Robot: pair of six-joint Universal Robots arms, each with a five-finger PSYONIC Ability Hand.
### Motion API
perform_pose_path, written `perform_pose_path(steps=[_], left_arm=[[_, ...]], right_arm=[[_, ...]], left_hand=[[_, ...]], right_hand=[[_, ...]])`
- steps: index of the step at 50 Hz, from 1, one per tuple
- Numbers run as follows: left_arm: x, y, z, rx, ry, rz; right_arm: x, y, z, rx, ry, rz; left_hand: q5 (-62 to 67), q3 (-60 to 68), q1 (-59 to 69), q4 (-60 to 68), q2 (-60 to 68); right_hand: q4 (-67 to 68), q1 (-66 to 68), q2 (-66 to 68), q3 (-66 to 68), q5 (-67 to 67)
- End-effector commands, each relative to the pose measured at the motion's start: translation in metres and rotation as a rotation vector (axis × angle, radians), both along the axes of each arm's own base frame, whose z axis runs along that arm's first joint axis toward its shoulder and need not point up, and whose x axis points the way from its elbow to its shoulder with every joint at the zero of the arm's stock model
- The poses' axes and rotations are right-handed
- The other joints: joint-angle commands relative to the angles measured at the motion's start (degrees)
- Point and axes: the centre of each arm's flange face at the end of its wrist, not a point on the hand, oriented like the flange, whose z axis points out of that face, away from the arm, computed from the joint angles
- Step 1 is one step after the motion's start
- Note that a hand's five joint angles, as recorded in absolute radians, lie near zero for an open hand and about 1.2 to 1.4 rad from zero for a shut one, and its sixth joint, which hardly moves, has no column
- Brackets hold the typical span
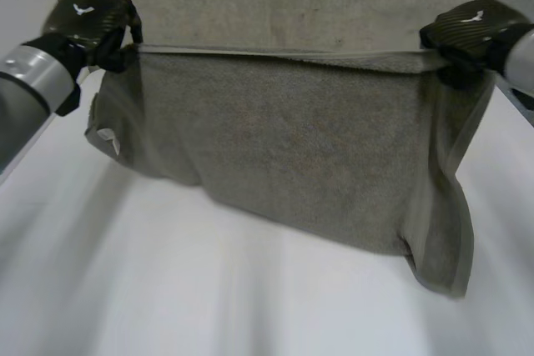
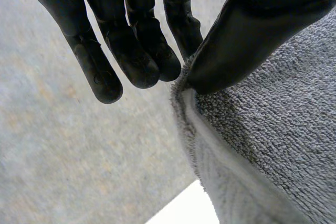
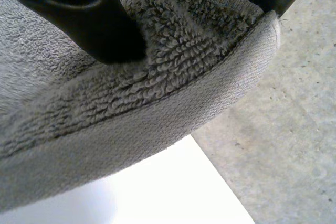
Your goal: Fold the towel.
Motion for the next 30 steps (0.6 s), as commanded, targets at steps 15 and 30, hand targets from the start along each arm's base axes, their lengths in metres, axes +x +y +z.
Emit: perform_pose_path(steps=[15,30], left_arm=[[-0.041,-0.031,0.143,-0.569,0.186,-0.058],[-0.035,-0.027,-0.058,-0.092,-0.031,-0.126]], right_arm=[[0.04,-0.037,0.115,-0.723,-0.246,-0.068],[0.025,-0.023,-0.078,-0.129,-0.058,0.074]], left_hand=[[5.87,2.97,7.9,2.08,2.85],[5.87,2.97,7.9,2.08,2.85]], right_hand=[[3.09,3.83,5.62,3.88,3.5],[3.09,3.83,5.62,3.88,3.5]])
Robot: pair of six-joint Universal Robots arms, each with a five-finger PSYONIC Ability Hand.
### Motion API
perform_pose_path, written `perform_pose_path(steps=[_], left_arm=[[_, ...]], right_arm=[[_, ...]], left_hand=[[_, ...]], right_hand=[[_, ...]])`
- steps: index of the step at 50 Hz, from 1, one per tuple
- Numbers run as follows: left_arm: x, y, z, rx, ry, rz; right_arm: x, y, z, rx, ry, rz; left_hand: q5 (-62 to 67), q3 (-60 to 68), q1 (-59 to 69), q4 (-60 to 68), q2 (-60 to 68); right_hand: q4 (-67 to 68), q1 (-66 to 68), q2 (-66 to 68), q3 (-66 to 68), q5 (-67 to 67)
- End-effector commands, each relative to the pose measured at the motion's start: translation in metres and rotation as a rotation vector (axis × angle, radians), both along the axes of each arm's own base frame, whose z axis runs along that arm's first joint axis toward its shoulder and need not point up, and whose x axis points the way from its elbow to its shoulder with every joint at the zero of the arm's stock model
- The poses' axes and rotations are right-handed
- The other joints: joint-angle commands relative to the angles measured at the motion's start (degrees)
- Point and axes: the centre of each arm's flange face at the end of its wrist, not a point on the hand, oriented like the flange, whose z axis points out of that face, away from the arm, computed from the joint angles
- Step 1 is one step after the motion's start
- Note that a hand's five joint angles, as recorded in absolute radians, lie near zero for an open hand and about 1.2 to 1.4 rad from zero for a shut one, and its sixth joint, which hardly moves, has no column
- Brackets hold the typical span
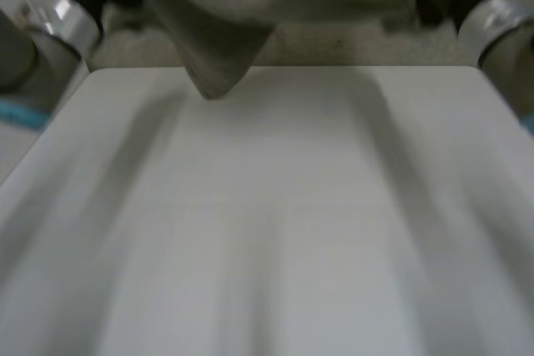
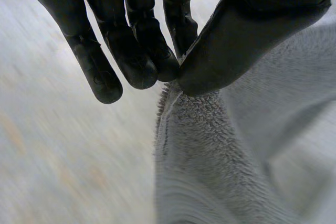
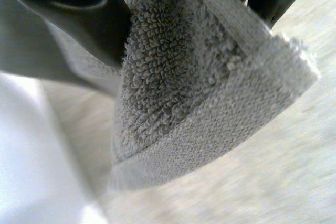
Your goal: Fold the towel.
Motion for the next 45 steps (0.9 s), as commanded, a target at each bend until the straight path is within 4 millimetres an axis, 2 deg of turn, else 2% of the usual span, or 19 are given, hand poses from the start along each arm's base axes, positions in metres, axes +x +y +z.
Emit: perform_pose_path(steps=[1,2,3,4,5,6,7,8,9,10,12,15,18,20,21,22,25,35,45], left_arm=[[0.001,0.025,-0.109,0.195,-0.178,-0.047],[0.002,0.031,-0.13,0.214,-0.225,-0.042],[0.002,0.031,-0.13,0.214,-0.225,-0.042],[0.003,0.037,-0.149,0.231,-0.27,-0.036],[0.005,0.043,-0.166,0.253,-0.315,-0.031],[0.005,0.044,-0.167,0.253,-0.316,-0.031],[0.005,0.05,-0.182,0.277,-0.354,-0.032],[0.005,0.051,-0.182,0.277,-0.354,-0.032],[0.006,0.058,-0.196,0.303,-0.396,-0.033],[0.006,0.058,-0.197,0.303,-0.396,-0.033],[0.009,0.068,-0.215,0.342,-0.441,-0.034],[0.01,0.071,-0.22,0.35,-0.448,-0.036],[0.011,0.072,-0.224,0.359,-0.451,-0.031],[0.012,0.071,-0.227,0.365,-0.451,-0.029],[0.012,0.071,-0.227,0.365,-0.451,-0.029],[0.012,0.069,-0.226,0.365,-0.448,-0.023],[0.015,0.066,-0.229,0.371,-0.447,0.001],[0.017,0.059,-0.241,0.358,-0.444,0.061],[0.021,0.043,-0.234,0.288,-0.41,0.158]], right_arm=[[-0.018,0.014,-0.106,0.302,0.087,0.032],[-0.018,0.015,-0.106,0.303,0.087,0.032],[-0.021,0.019,-0.121,0.338,0.095,0.034],[-0.021,0.019,-0.121,0.338,0.095,0.034],[-0.025,0.025,-0.138,0.372,0.101,0.031],[-0.029,0.029,-0.15,0.395,0.109,0.026],[-0.029,0.029,-0.151,0.395,0.109,0.025],[-0.032,0.034,-0.161,0.413,0.117,0.02],[-0.034,0.039,-0.169,0.429,0.126,0.016],[-0.034,0.039,-0.169,0.429,0.126,0.016],[-0.038,0.043,-0.172,0.444,0.132,0.001],[-0.041,0.043,-0.172,0.443,0.131,-0.008],[-0.045,0.041,-0.16,0.423,0.113,-0.026],[-0.047,0.042,-0.149,0.396,0.102,-0.028],[-0.047,0.042,-0.149,0.396,0.102,-0.028],[-0.046,0.043,-0.146,0.392,0.1,-0.028],[-0.045,0.045,-0.146,0.396,0.097,-0.023],[-0.044,0.05,-0.146,0.433,0.105,-0.018],[-0.048,0.049,-0.146,0.46,0.107,-0.03]], left_hand=[[4.46,2.95,7.9,2.06,2.73],[4.46,2.95,7.9,2.06,2.73],[4.46,2.95,7.9,2.06,2.73],[4.46,2.95,7.9,2.06,2.73],[4.46,2.95,7.9,2.06,2.73],[4.46,2.95,7.9,2.06,2.73],[4.46,2.95,7.9,2.06,2.73],[4.46,2.95,7.9,2.06,2.73],[4.46,2.95,7.9,2.06,2.73],[4.46,2.95,7.9,2.06,2.73],[4.46,2.95,7.9,2.06,2.73],[4.46,2.95,7.9,2.06,2.73],[0.11,-1.4,3.55,-2.29,-1.62],[-13.46,-14.97,-10.02,-15.86,-15.19],[-13.51,-15.02,-10.08,-15.91,-15.25],[-21.01,-22.52,-17.57,-23.41,-22.74],[-32.31,-33.83,-28.88,-34.71,-34.05],[-35.04,-36.56,-31.61,-37.44,-36.78],[-32.69,-34.2,-29.25,-35.09,-34.43]], right_hand=[[3.09,3.84,5.62,3.88,2.58],[3.09,3.84,5.62,3.88,2.58],[3.09,3.84,5.62,3.88,2.58],[3.09,3.84,5.62,3.88,2.58],[3.09,3.84,5.62,3.88,2.58],[3.09,3.84,5.62,3.88,2.58],[3.09,3.84,5.62,3.88,2.58],[3.09,3.84,5.62,3.88,2.58],[3.09,3.84,5.62,3.88,2.58],[3.09,3.84,5.62,3.88,2.58],[3.09,3.84,5.62,3.88,2.58],[3.09,3.84,5.62,3.88,2.58],[3.09,3.84,5.62,3.88,2.58],[3.09,3.84,5.62,3.88,2.58],[3.09,3.84,5.62,3.88,2.58],[3.09,3.84,5.62,3.88,2.58],[3.09,3.84,5.62,3.88,2.58],[3.09,3.84,5.62,3.88,2.58],[3.09,3.84,5.62,3.88,2.58]])
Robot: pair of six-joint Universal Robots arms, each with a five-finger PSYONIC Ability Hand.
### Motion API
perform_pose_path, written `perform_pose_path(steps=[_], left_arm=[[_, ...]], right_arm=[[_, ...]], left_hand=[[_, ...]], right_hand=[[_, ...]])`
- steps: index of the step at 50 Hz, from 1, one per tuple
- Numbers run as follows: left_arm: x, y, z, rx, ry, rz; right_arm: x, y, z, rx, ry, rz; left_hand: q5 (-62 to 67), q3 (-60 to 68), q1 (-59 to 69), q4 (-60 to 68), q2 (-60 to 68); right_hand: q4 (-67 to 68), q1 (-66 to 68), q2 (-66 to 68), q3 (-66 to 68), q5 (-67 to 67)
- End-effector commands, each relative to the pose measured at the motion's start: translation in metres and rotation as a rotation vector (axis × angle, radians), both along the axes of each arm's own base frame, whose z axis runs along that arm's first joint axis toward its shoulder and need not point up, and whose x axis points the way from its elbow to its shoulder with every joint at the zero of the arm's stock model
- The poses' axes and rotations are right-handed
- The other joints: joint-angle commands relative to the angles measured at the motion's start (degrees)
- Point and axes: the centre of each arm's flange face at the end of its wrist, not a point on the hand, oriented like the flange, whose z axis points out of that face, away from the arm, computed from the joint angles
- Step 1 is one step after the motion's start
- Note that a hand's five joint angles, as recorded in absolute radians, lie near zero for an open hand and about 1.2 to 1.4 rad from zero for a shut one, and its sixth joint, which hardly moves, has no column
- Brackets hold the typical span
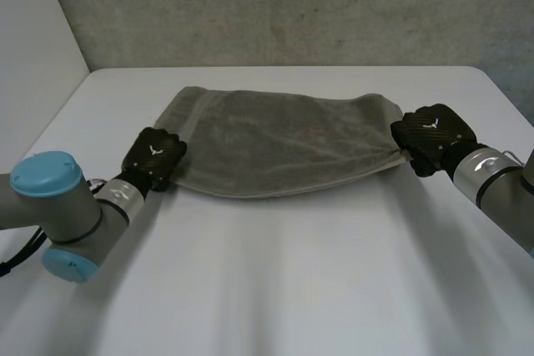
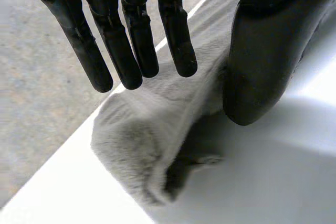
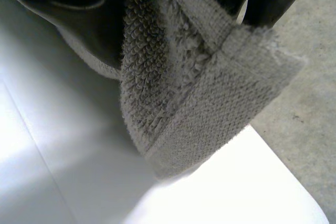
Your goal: Fold the towel.
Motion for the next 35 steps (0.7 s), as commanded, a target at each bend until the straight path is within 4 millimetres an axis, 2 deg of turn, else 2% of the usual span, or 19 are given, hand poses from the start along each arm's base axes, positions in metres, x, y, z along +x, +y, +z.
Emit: perform_pose_path(steps=[1,3,5,6,8,12,13,14,15,17,18,19,20,22,23,25,29,30,35], left_arm=[[0.002,-0.012,0.004,-0.045,0.011,0.047],[0.002,-0.013,0.003,-0.043,0.01,0.048],[0.002,-0.015,0.001,-0.036,0.012,0.047],[0.002,-0.015,0.001,-0.036,0.012,0.047],[0.002,-0.014,0.0,-0.022,0.007,0.043],[0.002,-0.01,0.005,-0.007,0.001,0.039],[0.004,-0.009,0.015,-0.01,-0.001,0.04],[0.005,-0.007,0.034,-0.032,0.007,0.042],[0.005,-0.007,0.034,-0.032,0.007,0.042],[0.01,0.0,0.07,-0.079,0.021,0.044],[0.01,0.0,0.07,-0.08,0.021,0.044],[0.012,0.004,0.086,-0.11,0.027,0.039],[0.012,0.004,0.086,-0.11,0.027,0.039],[0.013,0.015,0.116,-0.165,0.042,0.012],[0.013,0.015,0.116,-0.166,0.042,0.012],[0.014,0.031,0.14,-0.196,0.049,-0.018],[0.021,0.045,0.15,-0.17,0.047,-0.018],[0.026,0.051,0.151,-0.148,0.04,-0.008],[0.042,0.071,0.145,-0.067,0.023,0.004]], right_arm=[[-0.003,-0.002,0.0,0.008,0.002,-0.009],[-0.003,-0.002,0.001,0.006,0.002,-0.01],[-0.004,-0.003,0.001,0.006,0.003,-0.016],[-0.005,-0.004,0.001,0.004,0.005,-0.025],[-0.005,-0.006,0.001,0.001,0.007,-0.037],[-0.009,-0.009,0.005,-0.013,0.012,-0.069],[-0.012,-0.011,0.007,-0.01,0.015,-0.086],[-0.015,-0.012,0.009,-0.006,0.017,-0.094],[-0.015,-0.012,0.009,-0.005,0.017,-0.094],[-0.016,-0.01,0.022,-0.005,0.015,-0.098],[-0.016,-0.01,0.022,-0.005,0.015,-0.098],[-0.017,-0.006,0.036,-0.018,0.009,-0.097],[-0.017,-0.006,0.036,-0.018,0.009,-0.097],[-0.021,0.002,0.062,-0.036,-0.012,-0.103],[-0.021,0.002,0.062,-0.036,-0.012,-0.103],[-0.031,0.006,0.077,-0.038,-0.026,-0.133],[-0.035,0.016,0.085,-0.026,-0.022,-0.128],[-0.036,0.024,0.09,-0.014,-0.02,-0.111],[-0.047,0.039,0.088,0.06,0.012,-0.067]], left_hand=[[5.11,3.3,4.58,3.65,3.94],[8.17,6.36,7.64,6.71,7.0],[25.05,23.24,24.52,23.59,23.88],[25.16,23.35,24.63,23.7,23.99],[39.04,37.23,38.51,37.58,37.87],[39.1,37.29,38.57,37.64,37.93],[39.1,37.29,38.57,37.64,37.93],[39.1,37.29,38.57,37.64,37.93],[39.1,37.29,38.57,37.64,37.93],[39.1,37.29,38.57,37.64,37.93],[39.1,37.29,38.57,37.64,37.93],[39.1,37.29,38.57,37.64,37.93],[39.1,37.29,38.57,37.64,37.93],[39.1,37.29,38.57,37.64,37.93],[39.1,37.29,38.57,37.64,37.93],[39.1,37.29,38.57,37.64,37.93],[39.1,37.29,38.57,37.64,37.93],[39.1,37.29,38.57,37.64,37.93],[39.1,37.29,38.57,37.64,37.93]], right_hand=[[3.09,3.84,5.62,3.88,2.58],[3.09,3.84,5.62,3.88,2.58],[3.09,3.84,5.62,3.88,2.58],[3.09,3.84,5.62,3.88,2.58],[3.09,3.84,5.62,3.88,2.58],[3.09,3.84,5.62,3.88,2.58],[3.09,3.84,5.62,3.88,2.58],[3.09,3.84,5.62,3.88,2.58],[3.09,3.84,5.62,3.88,2.58],[3.09,3.84,5.62,3.88,2.58],[3.09,3.84,5.62,3.88,2.58],[3.09,3.84,5.62,3.88,2.58],[3.09,3.84,5.62,3.88,2.58],[3.09,3.84,5.62,3.88,2.58],[3.09,3.84,5.62,3.88,2.58],[3.09,3.84,5.62,3.88,2.58],[3.09,3.84,5.62,3.88,2.58],[3.09,3.84,5.62,3.88,2.58],[3.09,3.84,5.62,3.88,2.58]])
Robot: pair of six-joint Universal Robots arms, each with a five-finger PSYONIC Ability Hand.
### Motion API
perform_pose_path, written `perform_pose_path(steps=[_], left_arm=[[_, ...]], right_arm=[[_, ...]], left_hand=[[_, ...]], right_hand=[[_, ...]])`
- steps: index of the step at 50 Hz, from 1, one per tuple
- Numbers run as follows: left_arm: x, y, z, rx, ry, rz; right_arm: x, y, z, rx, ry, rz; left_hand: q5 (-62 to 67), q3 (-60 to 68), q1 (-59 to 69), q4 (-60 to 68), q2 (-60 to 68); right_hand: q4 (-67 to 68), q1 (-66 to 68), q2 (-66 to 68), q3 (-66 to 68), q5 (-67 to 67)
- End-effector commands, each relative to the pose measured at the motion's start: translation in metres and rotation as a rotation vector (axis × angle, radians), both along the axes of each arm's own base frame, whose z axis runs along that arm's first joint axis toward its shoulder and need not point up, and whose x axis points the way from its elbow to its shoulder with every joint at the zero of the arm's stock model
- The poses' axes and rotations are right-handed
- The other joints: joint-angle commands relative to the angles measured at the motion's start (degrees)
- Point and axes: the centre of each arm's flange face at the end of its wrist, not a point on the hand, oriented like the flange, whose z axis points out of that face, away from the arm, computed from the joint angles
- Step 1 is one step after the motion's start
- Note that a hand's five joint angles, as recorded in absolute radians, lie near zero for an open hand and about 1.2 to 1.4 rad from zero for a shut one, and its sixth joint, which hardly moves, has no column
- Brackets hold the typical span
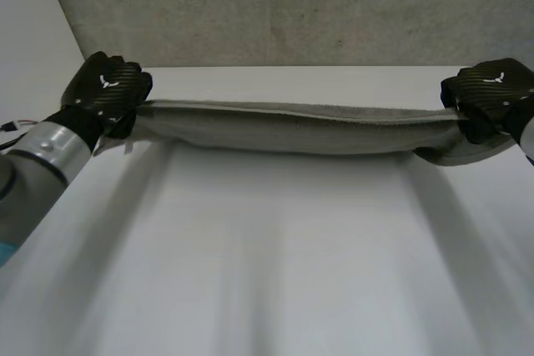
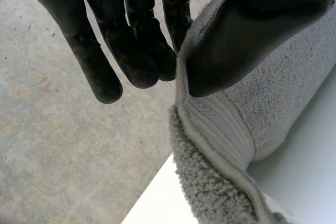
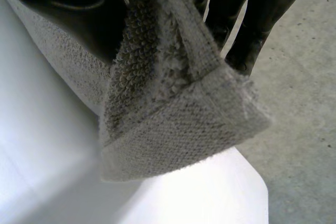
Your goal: Fold the towel.
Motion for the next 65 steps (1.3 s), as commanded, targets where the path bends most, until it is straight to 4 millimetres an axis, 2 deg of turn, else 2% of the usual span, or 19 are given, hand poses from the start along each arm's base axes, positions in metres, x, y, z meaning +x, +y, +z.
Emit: perform_pose_path(steps=[1,10,13,14,15,17,18,23,24,29,37,46,47,48,49,50,52,57,65], left_arm=[[0.024,0.03,-0.004,0.109,-0.019,0.018],[0.058,0.023,0.01,0.068,-0.007,0.054],[0.06,0.015,0.015,0.047,-0.003,0.041],[0.057,0.009,0.013,0.047,-0.004,0.028],[0.057,0.009,0.013,0.047,-0.004,0.028],[0.039,-0.009,-0.004,0.092,-0.005,-0.027],[0.038,-0.009,-0.004,0.092,-0.005,-0.028],[-0.001,-0.048,-0.036,0.148,-0.02,-0.063],[-0.001,-0.048,-0.036,0.148,-0.02,-0.063],[-0.011,-0.09,-0.065,0.184,-0.029,-0.022],[-0.023,-0.124,-0.083,0.179,-0.03,0.003],[-0.023,-0.143,-0.094,0.161,-0.027,0.048],[-0.023,-0.143,-0.096,0.164,-0.026,0.048],[-0.023,-0.143,-0.096,0.164,-0.026,0.048],[-0.024,-0.143,-0.096,0.162,-0.026,0.048],[-0.024,-0.143,-0.098,0.167,-0.026,0.052],[-0.024,-0.143,-0.101,0.17,-0.027,0.062],[-0.024,-0.143,-0.099,0.18,-0.003,0.095],[-0.022,-0.137,-0.079,0.212,0.078,0.105]], right_arm=[[-0.017,0.024,-0.001,0.103,0.057,0.07],[-0.025,0.033,-0.008,0.157,0.225,0.177],[-0.023,0.02,-0.016,0.157,0.248,0.195],[-0.021,0.007,-0.022,0.163,0.247,0.197],[-0.021,0.007,-0.022,0.163,0.247,0.197],[-0.015,-0.018,-0.031,0.15,0.257,0.185],[-0.015,-0.018,-0.031,0.15,0.257,0.185],[0.017,-0.055,-0.045,0.083,0.312,0.153],[0.017,-0.055,-0.045,0.082,0.312,0.153],[0.03,-0.09,-0.054,-0.03,0.273,0.109],[0.044,-0.11,-0.068,-0.081,0.241,0.093],[0.051,-0.123,-0.088,-0.071,0.255,0.073],[0.051,-0.124,-0.091,-0.069,0.258,0.067],[0.051,-0.126,-0.095,-0.064,0.262,0.058],[0.051,-0.126,-0.095,-0.063,0.262,0.058],[0.05,-0.128,-0.098,-0.061,0.262,0.043],[0.049,-0.13,-0.099,-0.064,0.265,0.015],[0.052,-0.134,-0.094,-0.107,0.245,-0.06],[0.054,-0.122,-0.058,-0.142,0.081,-0.111]], left_hand=[[5.79,3.03,8.07,2.26,2.85],[5.79,3.03,8.07,2.26,2.85],[5.79,3.03,8.07,2.26,2.85],[5.79,3.03,8.07,2.26,2.85],[5.79,3.03,8.07,2.26,2.85],[5.79,3.03,8.07,2.26,2.85],[5.79,3.03,8.07,2.26,2.85],[5.79,3.03,8.07,2.26,2.85],[5.79,3.03,8.07,2.26,2.85],[5.79,3.03,8.07,2.26,2.85],[5.79,3.03,8.07,2.26,2.85],[3.8,1.04,6.07,0.27,0.85],[-14.19,-16.95,-11.91,-17.72,-17.13],[-14.37,-17.13,-12.09,-17.9,-17.31],[-35.52,-38.28,-33.24,-39.05,-38.46],[-54.88,-57.64,-52.61,-58.41,-57.82],[-63.24,-66.0,-60.96,-66.77,-66.18],[-62.98,-65.74,-60.71,-66.51,-65.93],[-62.31,-65.07,-60.03,-65.84,-65.25]], right_hand=[[3.09,3.84,5.62,3.88,2.58],[3.09,3.84,5.62,3.88,2.58],[3.09,3.84,5.62,3.88,2.58],[3.09,3.84,5.62,3.88,2.58],[3.09,3.84,5.62,3.88,2.58],[3.09,3.84,5.62,3.88,2.58],[3.09,3.84,5.62,3.88,2.58],[3.09,3.84,5.62,3.88,2.58],[3.09,3.84,5.62,3.88,2.58],[3.09,3.84,5.62,3.88,2.58],[3.09,3.84,5.62,3.88,2.58],[1.98,2.72,4.5,2.76,1.46],[-8.85,-8.1,-6.32,-8.07,-9.36],[-30.61,-29.86,-28.08,-29.82,-31.12],[-30.82,-30.08,-28.3,-30.04,-31.34],[-60.13,-59.39,-57.61,-59.35,-60.65],[-66.91,-66.16,-64.38,-66.12,-67.42],[-66.91,-66.16,-64.38,-66.12,-67.42],[-66.91,-66.16,-64.38,-66.12,-67.42]])
